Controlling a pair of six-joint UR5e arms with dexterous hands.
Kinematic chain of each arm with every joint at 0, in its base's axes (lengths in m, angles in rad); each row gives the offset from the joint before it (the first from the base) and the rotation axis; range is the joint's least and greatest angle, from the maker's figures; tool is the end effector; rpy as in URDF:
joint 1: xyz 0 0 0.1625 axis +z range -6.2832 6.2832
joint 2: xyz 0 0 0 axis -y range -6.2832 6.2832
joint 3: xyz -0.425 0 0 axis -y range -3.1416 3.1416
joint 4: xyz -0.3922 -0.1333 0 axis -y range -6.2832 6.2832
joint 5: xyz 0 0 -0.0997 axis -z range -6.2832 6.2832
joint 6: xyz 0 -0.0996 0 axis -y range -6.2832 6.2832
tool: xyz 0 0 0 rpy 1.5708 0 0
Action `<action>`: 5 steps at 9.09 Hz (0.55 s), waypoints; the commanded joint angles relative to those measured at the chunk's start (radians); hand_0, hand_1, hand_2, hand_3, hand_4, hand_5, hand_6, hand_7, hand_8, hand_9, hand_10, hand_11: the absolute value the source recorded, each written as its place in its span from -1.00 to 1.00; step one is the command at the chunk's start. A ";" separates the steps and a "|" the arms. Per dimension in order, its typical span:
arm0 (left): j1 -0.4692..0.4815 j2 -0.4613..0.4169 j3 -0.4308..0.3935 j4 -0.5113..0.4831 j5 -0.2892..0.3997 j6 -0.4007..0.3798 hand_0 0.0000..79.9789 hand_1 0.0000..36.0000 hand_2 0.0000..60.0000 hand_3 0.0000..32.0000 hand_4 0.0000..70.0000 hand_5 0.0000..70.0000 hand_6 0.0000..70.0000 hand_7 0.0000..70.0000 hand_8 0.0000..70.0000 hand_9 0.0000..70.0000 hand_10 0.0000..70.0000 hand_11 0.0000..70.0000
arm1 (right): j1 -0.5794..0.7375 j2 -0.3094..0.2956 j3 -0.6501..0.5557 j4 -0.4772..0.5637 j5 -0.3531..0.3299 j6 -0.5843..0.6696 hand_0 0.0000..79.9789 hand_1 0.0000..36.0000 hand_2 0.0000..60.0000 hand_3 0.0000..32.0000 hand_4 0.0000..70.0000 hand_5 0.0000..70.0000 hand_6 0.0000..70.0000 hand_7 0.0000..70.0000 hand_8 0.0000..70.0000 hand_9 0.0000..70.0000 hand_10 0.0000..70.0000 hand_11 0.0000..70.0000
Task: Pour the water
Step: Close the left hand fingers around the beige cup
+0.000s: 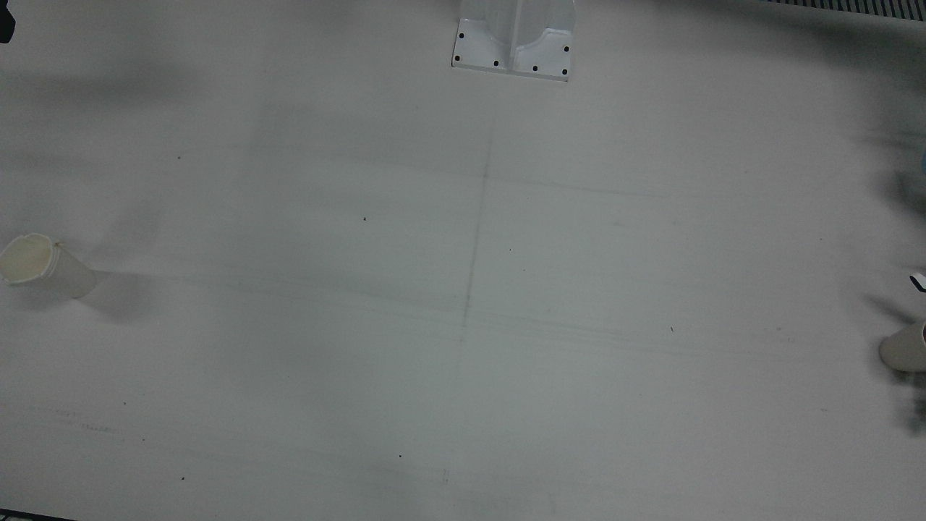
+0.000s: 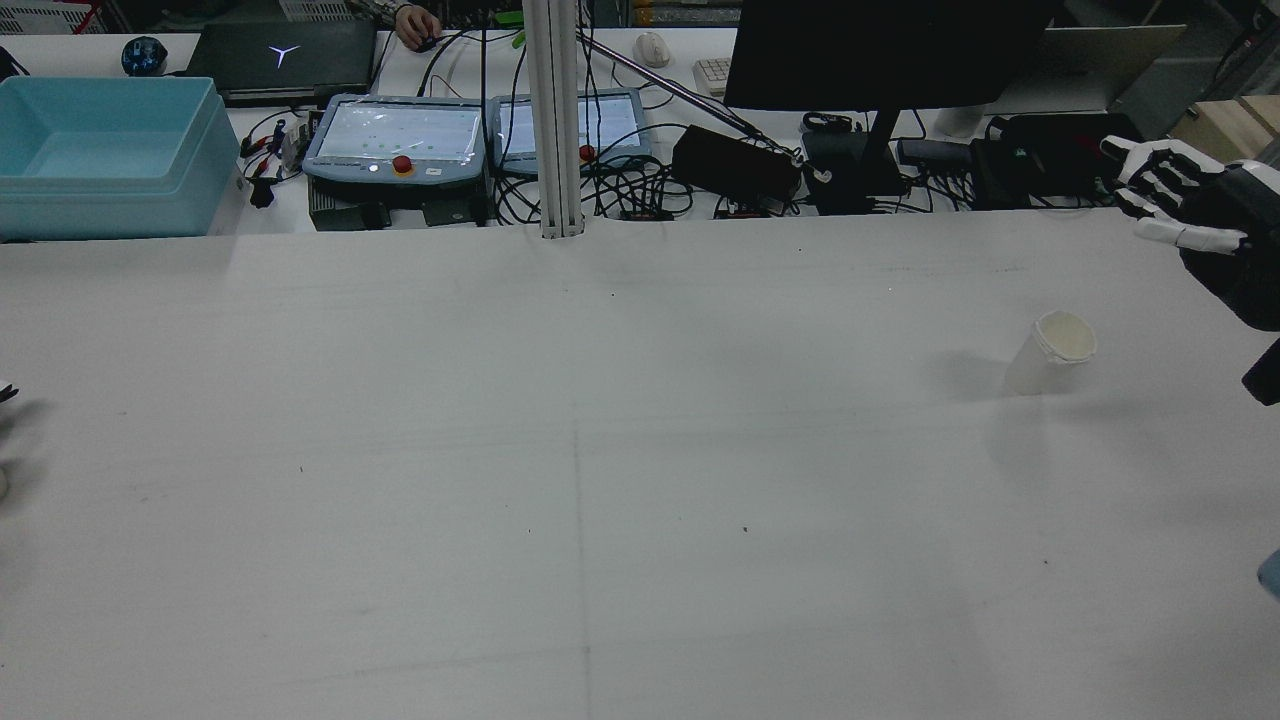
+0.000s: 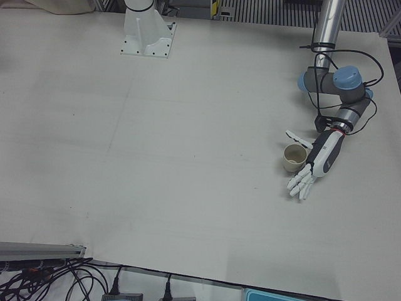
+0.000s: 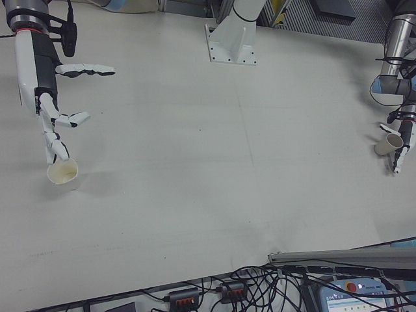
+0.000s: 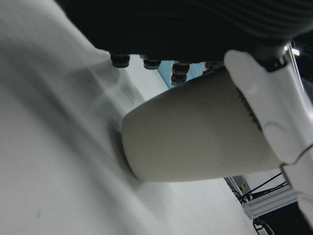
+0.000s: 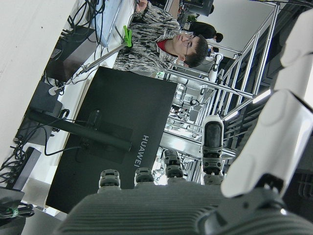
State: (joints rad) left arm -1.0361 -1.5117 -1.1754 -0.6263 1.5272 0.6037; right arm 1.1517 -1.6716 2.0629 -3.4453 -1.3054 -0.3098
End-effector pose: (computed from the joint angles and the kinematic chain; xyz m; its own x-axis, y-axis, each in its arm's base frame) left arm 0.1070 -0.4508 0.8402 -0.7751 -0.3052 -0.5532 0.4287 0.3891 -0.8154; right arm -0.0270 -0.4524 0.5267 -0.9516 0.1223 0.2818 -0.2672 0.1231 -0.9557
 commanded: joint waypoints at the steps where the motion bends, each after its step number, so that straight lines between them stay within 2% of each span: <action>1: 0.002 -0.005 0.000 0.019 -0.044 -0.028 0.28 -0.39 -1.00 -1.00 -0.34 0.39 -0.87 -0.63 -1.00 -0.97 -0.93 -0.86 | 0.000 -0.004 -0.003 0.000 0.000 0.000 0.15 -0.38 -0.68 -1.00 -0.86 0.55 -0.81 -0.63 -0.92 -0.91 -0.92 -0.85; 2: 0.001 -0.005 0.000 0.028 -0.044 -0.030 0.38 -0.22 -0.99 -1.00 -0.16 1.00 -0.83 -0.59 -1.00 -0.96 -0.90 -0.81 | 0.000 -0.005 -0.003 0.000 0.000 0.000 0.15 -0.38 -0.67 -1.00 -0.86 0.54 -0.81 -0.64 -0.92 -0.91 -0.92 -0.85; 4: 0.002 -0.007 0.000 0.039 -0.056 -0.044 0.34 -0.32 -0.87 -1.00 0.28 1.00 -0.75 -0.45 -0.98 -0.93 -0.87 -0.79 | 0.002 -0.007 -0.004 0.000 0.000 0.002 0.15 -0.39 -0.69 -1.00 -0.86 0.55 -0.81 -0.65 -0.92 -0.91 -0.92 -0.85; 5: 0.001 -0.007 -0.001 0.040 -0.058 -0.054 0.28 -0.52 -0.85 -1.00 0.68 1.00 -0.70 -0.39 -0.97 -0.92 -0.86 -0.79 | 0.002 -0.007 -0.004 0.000 0.000 0.002 0.15 -0.40 -0.70 -1.00 -0.86 0.55 -0.81 -0.65 -0.92 -0.91 -0.92 -0.85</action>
State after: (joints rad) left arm -1.0349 -1.5176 -1.1750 -0.5960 1.4806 0.5705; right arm 1.1530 -1.6767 2.0593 -3.4453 -1.3054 -0.3094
